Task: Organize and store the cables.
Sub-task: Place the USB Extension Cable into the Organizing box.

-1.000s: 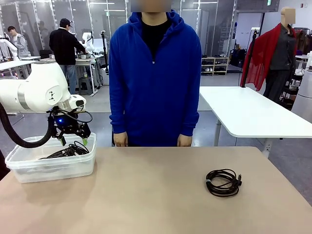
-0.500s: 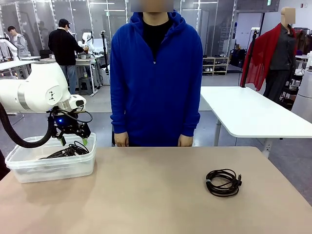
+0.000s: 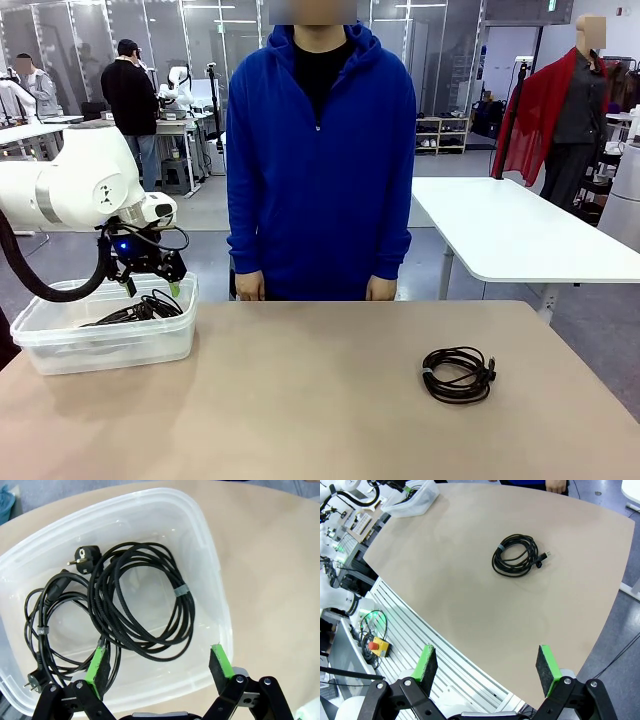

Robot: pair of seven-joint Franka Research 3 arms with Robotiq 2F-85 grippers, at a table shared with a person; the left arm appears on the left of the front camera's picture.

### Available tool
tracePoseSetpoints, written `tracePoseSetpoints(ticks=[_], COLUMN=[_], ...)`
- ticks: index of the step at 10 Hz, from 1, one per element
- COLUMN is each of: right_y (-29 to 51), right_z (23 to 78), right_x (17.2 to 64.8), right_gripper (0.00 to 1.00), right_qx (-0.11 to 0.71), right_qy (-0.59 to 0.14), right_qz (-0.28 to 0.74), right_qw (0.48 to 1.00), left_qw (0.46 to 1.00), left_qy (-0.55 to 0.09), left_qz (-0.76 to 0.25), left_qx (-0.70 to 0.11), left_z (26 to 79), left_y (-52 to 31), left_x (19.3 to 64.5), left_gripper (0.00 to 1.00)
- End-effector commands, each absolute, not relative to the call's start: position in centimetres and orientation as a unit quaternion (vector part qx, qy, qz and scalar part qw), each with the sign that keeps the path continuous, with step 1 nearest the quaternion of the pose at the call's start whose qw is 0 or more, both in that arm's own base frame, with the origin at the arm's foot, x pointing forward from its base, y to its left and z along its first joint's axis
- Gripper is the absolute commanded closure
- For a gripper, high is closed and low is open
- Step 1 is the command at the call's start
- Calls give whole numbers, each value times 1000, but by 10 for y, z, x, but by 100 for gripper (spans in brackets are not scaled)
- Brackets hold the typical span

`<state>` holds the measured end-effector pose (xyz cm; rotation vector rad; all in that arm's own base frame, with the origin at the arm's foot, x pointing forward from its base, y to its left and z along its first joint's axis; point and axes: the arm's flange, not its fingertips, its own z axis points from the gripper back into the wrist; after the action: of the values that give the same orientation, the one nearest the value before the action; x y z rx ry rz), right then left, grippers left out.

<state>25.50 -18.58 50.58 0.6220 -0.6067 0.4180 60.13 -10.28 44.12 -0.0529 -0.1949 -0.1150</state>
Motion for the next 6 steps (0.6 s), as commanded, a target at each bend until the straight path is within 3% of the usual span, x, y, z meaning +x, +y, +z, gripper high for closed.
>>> tracePoseSetpoints(ticks=[1,4,6], right_y=[-186,-186,-186], right_z=[506,506,506], right_x=[254,254,254], right_gripper=[0,0,0], right_qx=[301,301,301], right_qy=[-298,-298,-298], right_qz=[207,207,207], right_qw=[882,882,882], left_qw=[982,936,913], left_qy=[-119,-170,-215], left_qz=[-128,-300,-340], left_qx=[-64,-71,-66], left_z=[466,524,547], left_y=[-93,-73,-50], left_x=[574,496,460], left_gripper=[0,0,0])
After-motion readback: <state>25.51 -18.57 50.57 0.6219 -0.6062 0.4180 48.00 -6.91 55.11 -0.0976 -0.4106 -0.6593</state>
